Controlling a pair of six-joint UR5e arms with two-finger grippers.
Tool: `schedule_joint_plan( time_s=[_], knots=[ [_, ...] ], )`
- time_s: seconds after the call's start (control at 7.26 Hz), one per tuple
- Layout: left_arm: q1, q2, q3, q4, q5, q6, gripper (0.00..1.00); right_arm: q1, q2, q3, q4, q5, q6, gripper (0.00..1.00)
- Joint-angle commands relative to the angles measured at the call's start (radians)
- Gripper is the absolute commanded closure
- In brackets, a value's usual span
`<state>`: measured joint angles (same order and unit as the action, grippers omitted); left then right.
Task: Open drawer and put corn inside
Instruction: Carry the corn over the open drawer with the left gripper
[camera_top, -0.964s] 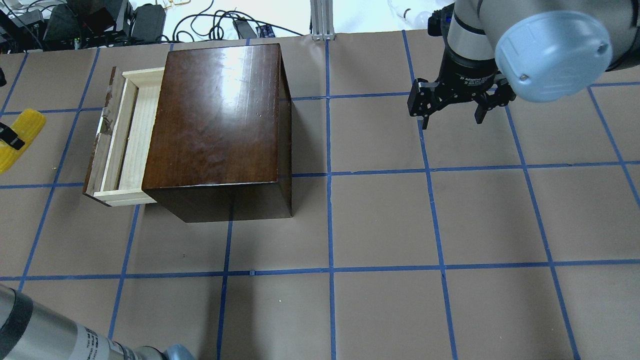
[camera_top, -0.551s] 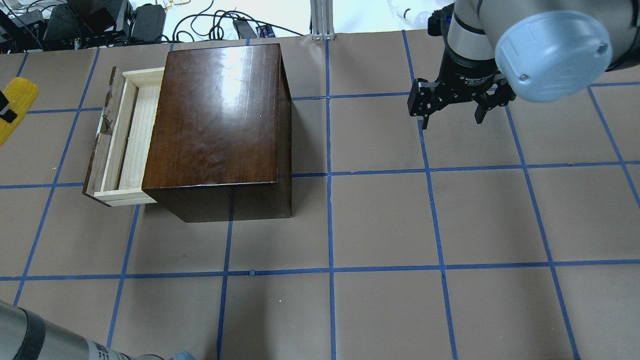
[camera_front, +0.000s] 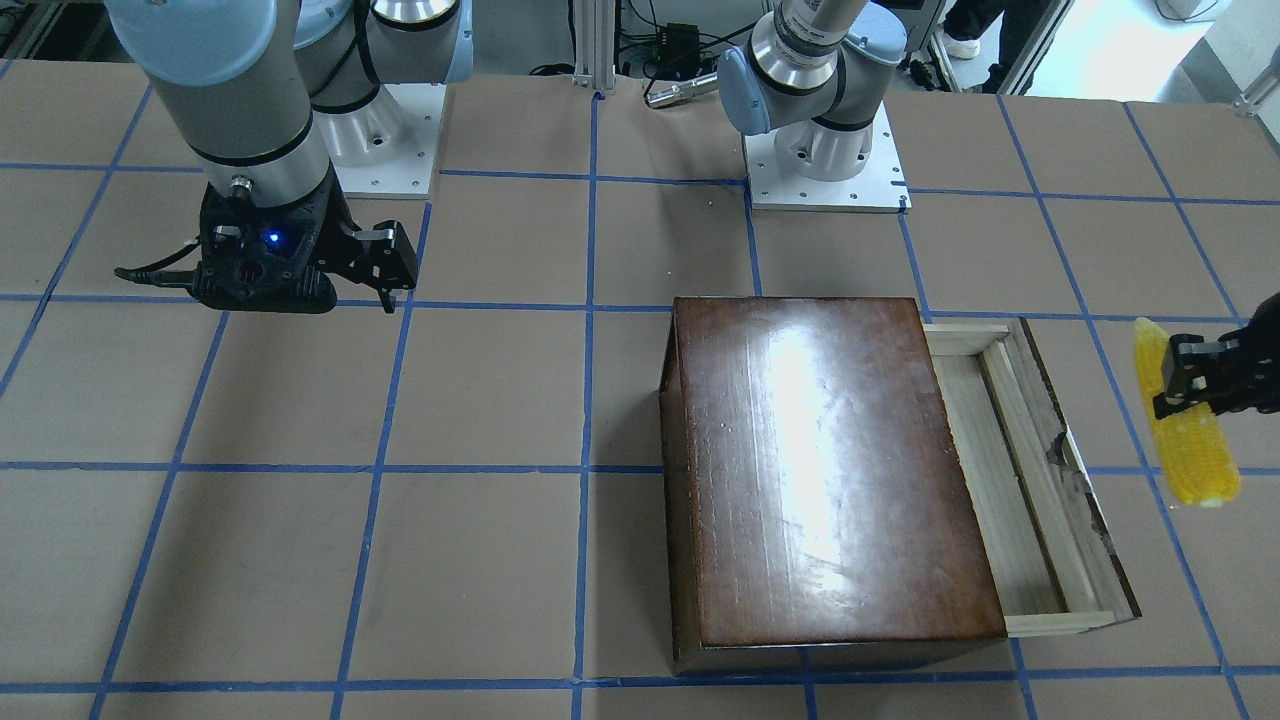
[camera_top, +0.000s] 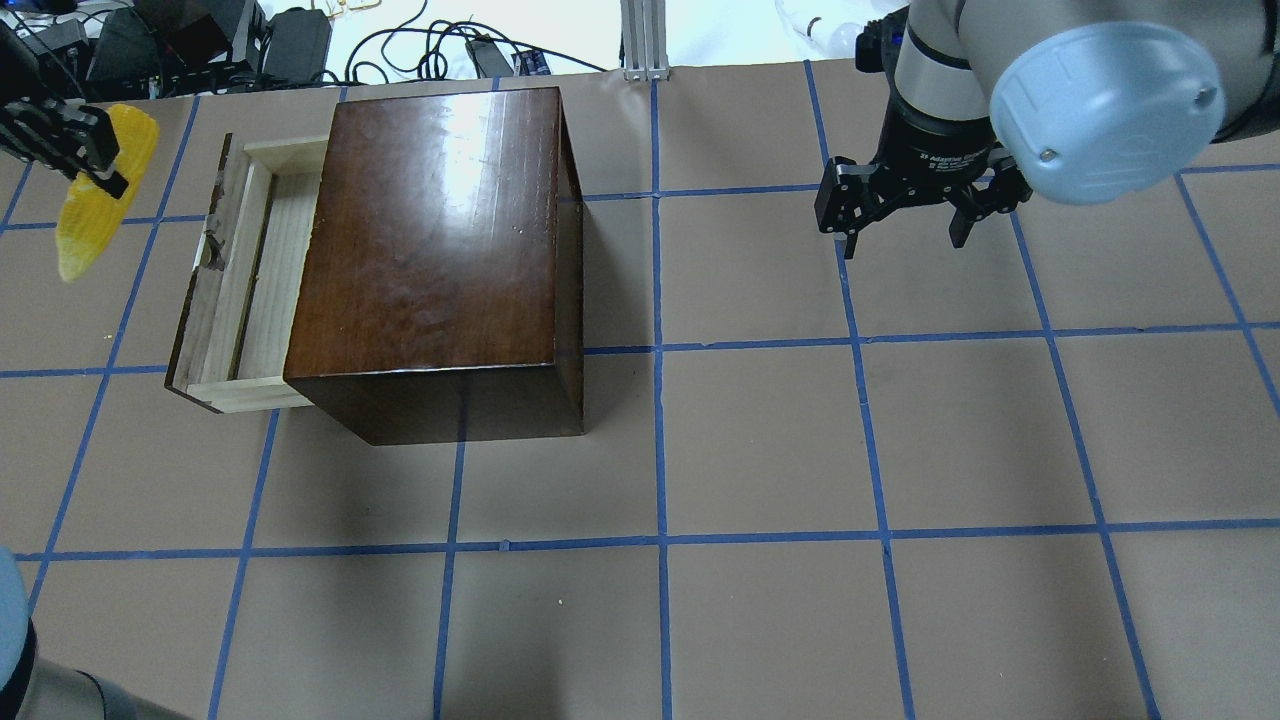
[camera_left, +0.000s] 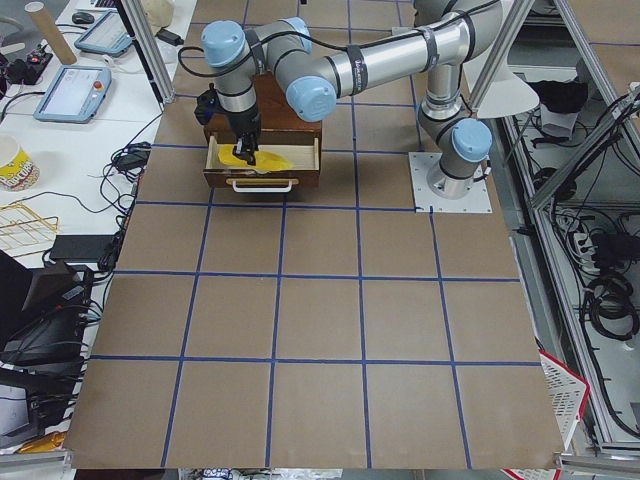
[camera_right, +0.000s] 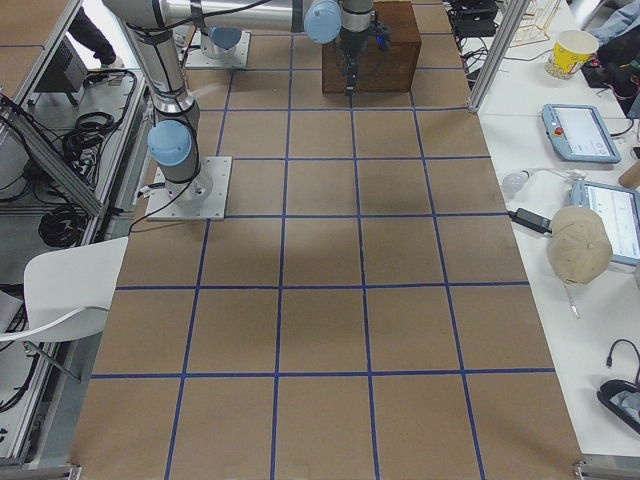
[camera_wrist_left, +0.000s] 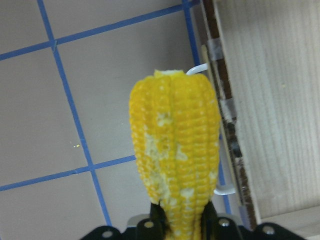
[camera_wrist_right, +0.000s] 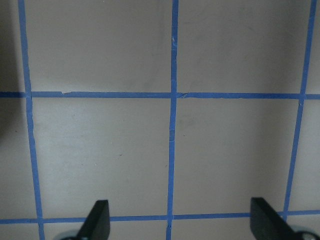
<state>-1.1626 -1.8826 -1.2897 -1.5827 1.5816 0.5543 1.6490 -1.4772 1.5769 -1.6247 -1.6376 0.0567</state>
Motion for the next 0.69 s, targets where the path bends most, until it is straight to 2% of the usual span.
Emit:
schedule_joint_plan(
  time_s=[0.0, 0.28, 0.55],
  knots=[
    [-0.028, -0.012, -0.055, 0.000, -0.110, -0.169, 1.00, 0.000, 0.000, 0.000, -0.001, -0.001, 0.000, 0.00],
    [-0.031, -0.021, -0.106, 0.010, -0.127, -0.177, 1.00, 0.000, 0.000, 0.000, 0.000, -0.001, 0.000, 0.00],
    [-0.034, -0.039, -0.111, 0.018, -0.150, -0.172, 1.00, 0.000, 0.000, 0.000, 0.000, -0.001, 0.000, 0.00]
  ],
)
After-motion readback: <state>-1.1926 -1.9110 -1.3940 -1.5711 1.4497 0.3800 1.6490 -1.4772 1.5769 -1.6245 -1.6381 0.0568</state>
